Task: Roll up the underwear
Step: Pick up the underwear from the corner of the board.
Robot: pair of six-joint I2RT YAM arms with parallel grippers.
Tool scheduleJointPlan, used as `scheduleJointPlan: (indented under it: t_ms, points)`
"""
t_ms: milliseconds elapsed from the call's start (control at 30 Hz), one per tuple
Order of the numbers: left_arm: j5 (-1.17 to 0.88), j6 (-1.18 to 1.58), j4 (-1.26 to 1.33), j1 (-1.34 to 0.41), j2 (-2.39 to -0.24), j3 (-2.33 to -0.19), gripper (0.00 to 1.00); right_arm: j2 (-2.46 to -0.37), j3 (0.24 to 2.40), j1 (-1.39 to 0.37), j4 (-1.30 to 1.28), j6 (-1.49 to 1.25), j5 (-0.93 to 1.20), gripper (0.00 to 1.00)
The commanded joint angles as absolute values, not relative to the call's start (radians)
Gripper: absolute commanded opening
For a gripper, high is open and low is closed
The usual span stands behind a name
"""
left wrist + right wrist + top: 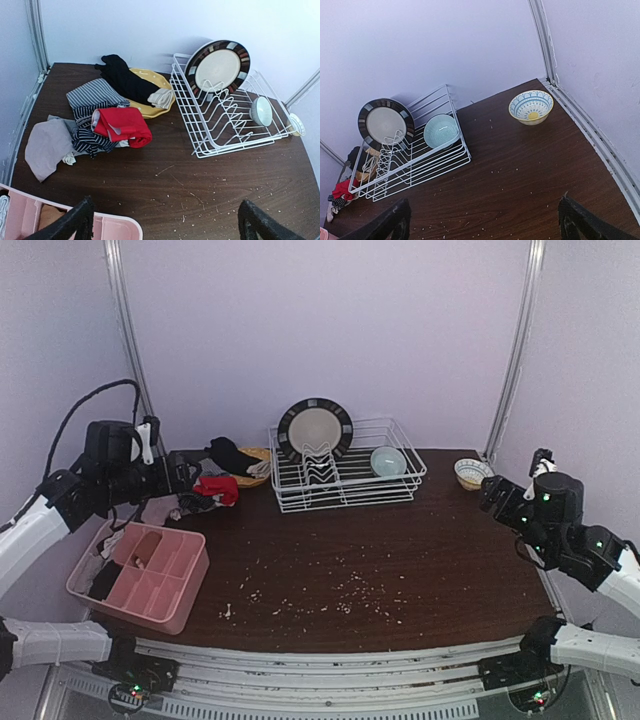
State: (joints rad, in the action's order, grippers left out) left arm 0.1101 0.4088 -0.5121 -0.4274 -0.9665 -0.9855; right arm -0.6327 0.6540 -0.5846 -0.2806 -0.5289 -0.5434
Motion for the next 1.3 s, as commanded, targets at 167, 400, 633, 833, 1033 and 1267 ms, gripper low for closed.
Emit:
scheduleJointPlan:
  t_ms: [167,400,633,833,1033,1267]
  points:
    - [0.147,0.36,-0.428,-0.427,-1.042,-0.957,0.98,-0.607,0.61,-0.578,-0.294,-0.482,-0.5,1.0]
    - [0.203,0.469,-0.572,-0.413,-1.31,-1.143,0.97,-0.649,0.567,-0.58,-0.257,-0.477,-0.356,1.0]
    - [0.255,0.474,-0.677,-0.401,-1.599,-1.423,0.94,-0.652,0.539,-0.583,-0.262,-0.512,-0.257,1.0]
    - [0.189,0.595,-0.716,-0.293,-1.778,-1.494,0.85,-0.585,0.489,-0.584,-0.252,-0.517,-0.261,1.0]
    - [0.189,0.613,-0.706,-0.282,-1.901,-1.594,0.77,-0.562,0.491,-0.583,-0.262,-0.497,-0.273,1.0]
    - [0.144,0.615,-0.691,-0.281,-1.991,-1.684,0.63,-0.559,0.472,-0.582,-0.246,-0.497,-0.287,1.0]
